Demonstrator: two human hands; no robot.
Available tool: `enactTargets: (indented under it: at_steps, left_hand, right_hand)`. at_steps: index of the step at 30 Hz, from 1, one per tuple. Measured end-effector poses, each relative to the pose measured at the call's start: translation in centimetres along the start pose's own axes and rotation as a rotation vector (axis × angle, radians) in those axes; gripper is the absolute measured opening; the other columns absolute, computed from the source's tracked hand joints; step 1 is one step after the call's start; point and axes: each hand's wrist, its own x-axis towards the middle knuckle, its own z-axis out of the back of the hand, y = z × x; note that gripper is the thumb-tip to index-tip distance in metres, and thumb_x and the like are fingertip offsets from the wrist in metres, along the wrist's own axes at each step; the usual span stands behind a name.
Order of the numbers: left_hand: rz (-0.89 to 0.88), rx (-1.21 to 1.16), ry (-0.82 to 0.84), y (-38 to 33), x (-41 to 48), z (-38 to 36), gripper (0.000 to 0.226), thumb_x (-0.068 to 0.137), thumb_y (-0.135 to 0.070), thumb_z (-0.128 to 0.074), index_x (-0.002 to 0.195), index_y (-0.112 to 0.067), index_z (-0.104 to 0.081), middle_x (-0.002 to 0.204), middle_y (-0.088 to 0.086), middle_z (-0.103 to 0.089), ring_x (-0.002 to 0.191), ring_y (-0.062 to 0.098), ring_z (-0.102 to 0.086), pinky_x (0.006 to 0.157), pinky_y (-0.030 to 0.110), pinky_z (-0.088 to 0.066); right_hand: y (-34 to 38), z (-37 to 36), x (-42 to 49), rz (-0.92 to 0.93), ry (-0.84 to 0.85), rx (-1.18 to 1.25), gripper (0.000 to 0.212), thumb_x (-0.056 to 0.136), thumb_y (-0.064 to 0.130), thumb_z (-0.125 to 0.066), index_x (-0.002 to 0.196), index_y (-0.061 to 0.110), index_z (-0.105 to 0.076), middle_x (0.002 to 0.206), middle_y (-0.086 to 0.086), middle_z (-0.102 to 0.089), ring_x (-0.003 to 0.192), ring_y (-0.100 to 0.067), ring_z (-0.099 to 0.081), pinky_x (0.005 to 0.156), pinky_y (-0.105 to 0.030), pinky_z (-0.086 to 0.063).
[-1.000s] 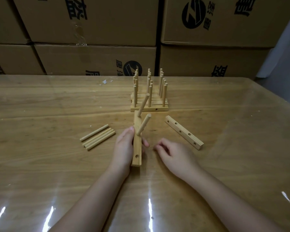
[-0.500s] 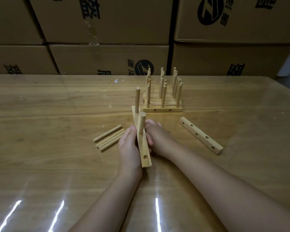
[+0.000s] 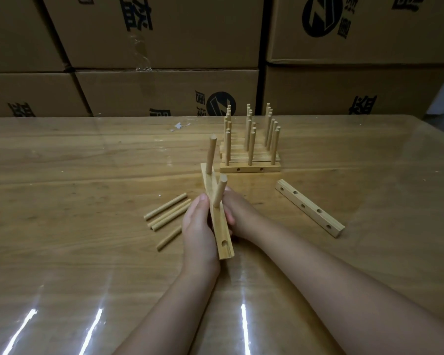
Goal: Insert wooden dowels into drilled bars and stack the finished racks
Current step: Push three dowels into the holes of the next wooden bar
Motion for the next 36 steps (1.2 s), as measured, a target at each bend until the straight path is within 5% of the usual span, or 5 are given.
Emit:
enactTargets:
  at_steps: [5, 13, 22, 27, 36]
  left_hand:
    - [-0.017, 0.024, 0.005, -0.1, 0.2, 0.1, 0.042, 0.089, -0.035, -0.038, 0.062, -0.028, -0.069, 0.052, 0.004, -0.055, 0.048, 0.013, -0.048, 0.057, 0.032, -0.037]
    - [0.026, -0.055, 0.025, 0.3, 0.3, 0.3, 0.033, 0.087, -0.034, -0.042, 0.076, -0.014, -0.067, 0.05, 0.006, -0.051, 0.044, 0.015, -0.046, 0.043, 0.022, -0.039]
    - [0.069, -0.035, -0.057, 0.8, 0.7, 0.3, 0.029, 0.093, -0.035, -0.04, 0.074, -0.017, -0.053, 0.049, 0.001, -0.05, 0.042, 0.01, -0.044, 0.04, 0.019, -0.036]
    - [0.083, 0.034, -0.115, 0.8, 0.7, 0.0, 0.037, 0.101, -0.036, -0.033, 0.078, -0.012, -0.049, 0.046, -0.002, -0.049, 0.04, 0.008, -0.045, 0.04, 0.017, -0.037]
    - [0.088, -0.103, -0.11, 0.4, 0.7, -0.2, 0.028, 0.101, -0.029, -0.036, 0.078, -0.018, -0.049, 0.047, 0.001, -0.046, 0.036, 0.009, -0.041, 0.037, 0.016, -0.033]
  right_hand:
    - [0.1, -0.1, 0.2, -0.017, 0.07, 0.125, 0.041, 0.092, 0.018, -0.051, 0.053, 0.026, -0.041, 0.035, 0.018, -0.048, 0.032, 0.003, -0.048, 0.053, -0.022, -0.036]
    - [-2.2, 1.2, -4.5, 0.236, -0.305, 0.156, 0.015, 0.092, 0.02, -0.054, 0.105, 0.024, -0.06, 0.089, 0.017, -0.058, 0.071, 0.009, -0.048, 0.061, -0.006, -0.034]
    - [-5.9, 3.5, -13.1, 0.062, -0.291, 0.553, 0.022, 0.097, 0.02, -0.042, 0.094, 0.03, -0.062, 0.054, 0.016, -0.048, 0.052, 0.001, -0.042, 0.054, -0.018, -0.035]
    - [-5.0, 3.4, -15.4, 0.174, -0.322, 0.637, 0.01, 0.086, 0.024, -0.058, 0.086, 0.029, -0.066, 0.064, 0.025, -0.06, 0.063, 0.01, -0.051, 0.062, -0.005, -0.036]
    - [-4.2, 3.4, -15.2, 0.291, -0.316, 0.409, 0.014, 0.088, 0.02, -0.06, 0.095, 0.026, -0.071, 0.074, 0.017, -0.057, 0.069, -0.005, -0.051, 0.064, -0.014, -0.038]
